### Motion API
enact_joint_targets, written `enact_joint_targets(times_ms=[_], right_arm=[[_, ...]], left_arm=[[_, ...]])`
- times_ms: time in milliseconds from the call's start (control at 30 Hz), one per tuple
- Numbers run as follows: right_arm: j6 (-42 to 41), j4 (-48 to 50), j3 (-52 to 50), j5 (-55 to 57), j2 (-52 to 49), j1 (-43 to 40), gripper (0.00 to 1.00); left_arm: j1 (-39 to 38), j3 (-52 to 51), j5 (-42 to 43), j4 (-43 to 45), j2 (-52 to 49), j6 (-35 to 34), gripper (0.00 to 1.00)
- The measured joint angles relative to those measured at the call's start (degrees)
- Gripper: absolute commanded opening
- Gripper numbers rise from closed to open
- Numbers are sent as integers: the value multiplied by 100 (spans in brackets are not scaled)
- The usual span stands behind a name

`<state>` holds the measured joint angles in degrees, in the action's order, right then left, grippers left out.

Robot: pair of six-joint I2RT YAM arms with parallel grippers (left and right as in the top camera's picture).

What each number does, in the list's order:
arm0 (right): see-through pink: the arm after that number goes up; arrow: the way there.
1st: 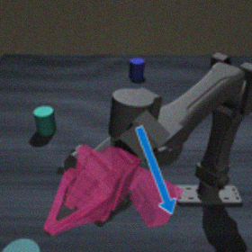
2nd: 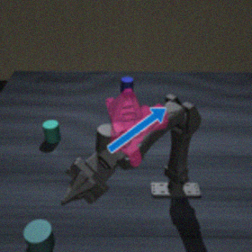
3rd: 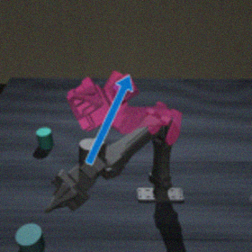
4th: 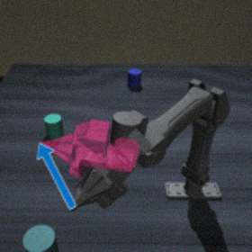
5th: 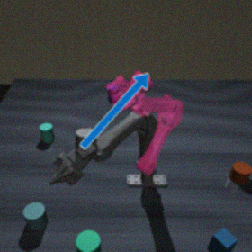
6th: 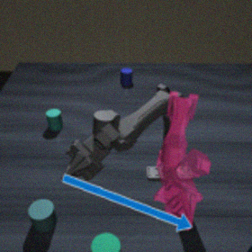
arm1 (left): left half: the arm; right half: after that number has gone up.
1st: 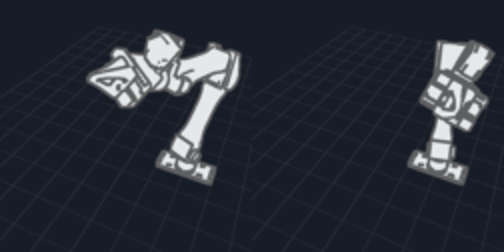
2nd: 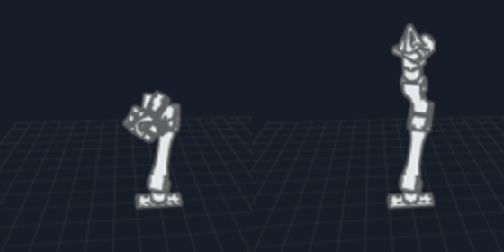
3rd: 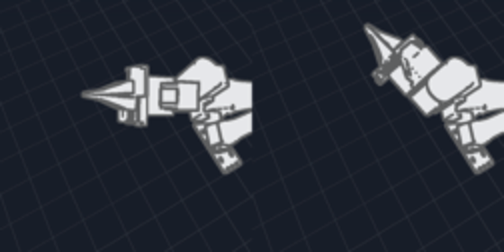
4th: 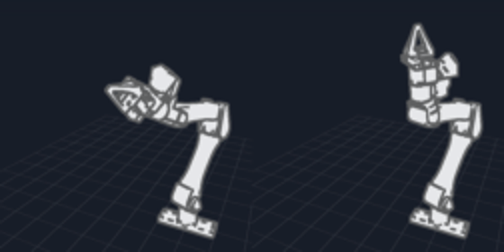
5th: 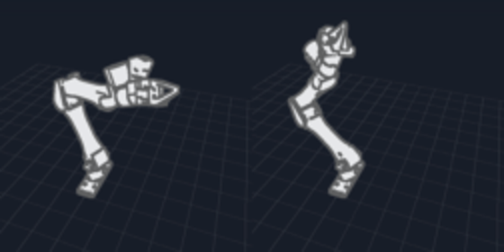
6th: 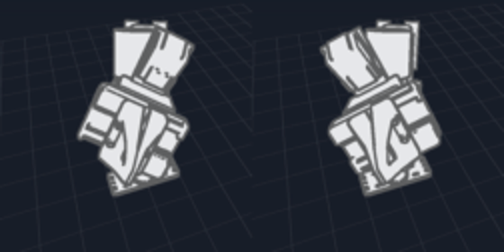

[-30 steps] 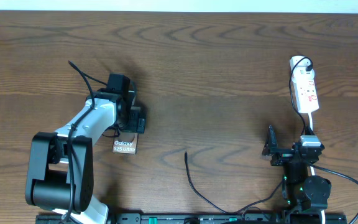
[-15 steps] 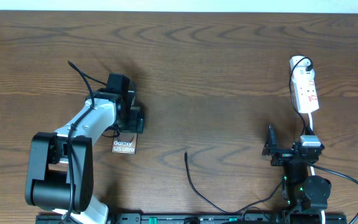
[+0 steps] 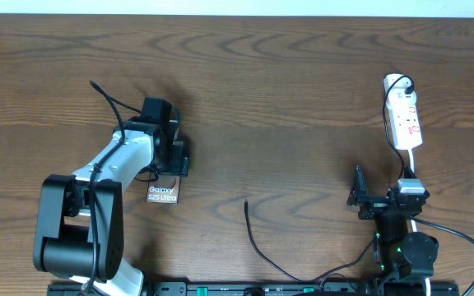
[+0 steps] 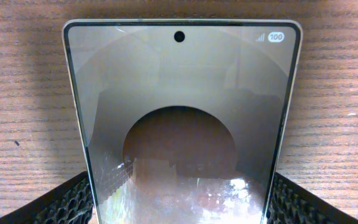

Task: Plug charger to phone and switch on socket
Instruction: 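Lift the phone upright with the left gripper, holding it vertical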

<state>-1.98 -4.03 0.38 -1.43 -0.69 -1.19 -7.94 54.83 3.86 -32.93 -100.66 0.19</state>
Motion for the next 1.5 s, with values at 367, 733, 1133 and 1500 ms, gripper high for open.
enact_joint_targets(times_ms=[367, 733, 1133, 1500], right_arm=[[2, -2, 0, 0, 0, 0, 99], [2, -2, 0, -2, 0, 0, 99], [0, -2, 0, 0, 0, 0, 99], [2, -2, 0, 0, 0, 0, 99]], left_arm=[[0, 0, 0, -2, 0, -2, 79], [0, 0, 0, -4, 11, 0, 69], [0, 0, 0, -4, 11, 0, 41], [0, 0, 0, -4, 11, 0, 8]])
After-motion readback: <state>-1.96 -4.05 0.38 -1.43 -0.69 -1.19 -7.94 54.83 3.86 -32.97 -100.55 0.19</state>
